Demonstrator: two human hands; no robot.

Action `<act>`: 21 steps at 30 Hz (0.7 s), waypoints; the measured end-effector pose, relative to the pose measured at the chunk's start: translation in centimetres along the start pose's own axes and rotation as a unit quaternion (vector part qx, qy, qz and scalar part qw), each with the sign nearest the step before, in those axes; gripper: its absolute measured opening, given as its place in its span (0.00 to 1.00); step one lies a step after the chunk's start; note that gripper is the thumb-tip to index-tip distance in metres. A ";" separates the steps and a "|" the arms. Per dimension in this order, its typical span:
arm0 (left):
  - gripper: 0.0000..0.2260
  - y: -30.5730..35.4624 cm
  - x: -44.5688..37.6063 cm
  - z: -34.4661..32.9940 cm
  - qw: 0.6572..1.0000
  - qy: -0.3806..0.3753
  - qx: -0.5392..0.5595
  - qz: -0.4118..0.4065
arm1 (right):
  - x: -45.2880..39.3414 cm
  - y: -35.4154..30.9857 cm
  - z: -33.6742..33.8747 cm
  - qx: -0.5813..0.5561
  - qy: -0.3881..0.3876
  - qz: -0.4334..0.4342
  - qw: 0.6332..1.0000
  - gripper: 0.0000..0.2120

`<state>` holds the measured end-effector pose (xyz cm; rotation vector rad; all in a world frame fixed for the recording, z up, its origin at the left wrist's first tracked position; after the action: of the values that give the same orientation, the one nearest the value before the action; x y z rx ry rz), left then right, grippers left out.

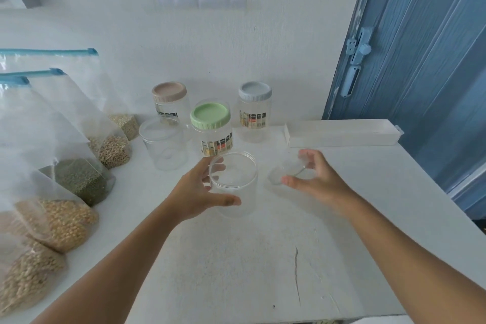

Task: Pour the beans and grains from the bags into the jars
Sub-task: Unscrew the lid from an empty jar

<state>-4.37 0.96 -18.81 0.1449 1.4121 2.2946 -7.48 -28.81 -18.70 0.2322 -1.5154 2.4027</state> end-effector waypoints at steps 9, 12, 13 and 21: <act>0.52 -0.3 0.5 0.5 1.000 -0.018 0.003 -0.006 | 2.0 2.9 -3.2 0.248 0.088 -0.039 0.964 0.46; 0.49 0.0 0.6 0.4 1.000 -0.018 0.007 0.000 | 2.0 2.7 -3.3 0.271 0.077 -0.052 0.958 0.48; 0.49 0.0 0.7 0.3 1.000 -0.018 0.008 0.002 | 1.9 2.8 -3.4 0.276 0.064 -0.057 0.957 0.51; 0.65 0.5 3.0 1.9 0.997 -0.015 -0.035 0.072 | 2.3 -0.1 -2.3 0.150 0.026 0.006 0.988 0.43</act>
<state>-6.58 3.60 -17.88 0.2657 1.3450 2.4438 -9.54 -26.36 -18.90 0.2225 -1.1299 2.6180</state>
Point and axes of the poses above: each hand's wrist, its own x-axis away from the middle knuckle, its own z-axis out of the back of the hand, y = z × x, the point moved 6 cm from there along -x, towards the middle knuckle, and after that the axes turned 12 degrees about -z, right-handed, at the moved point
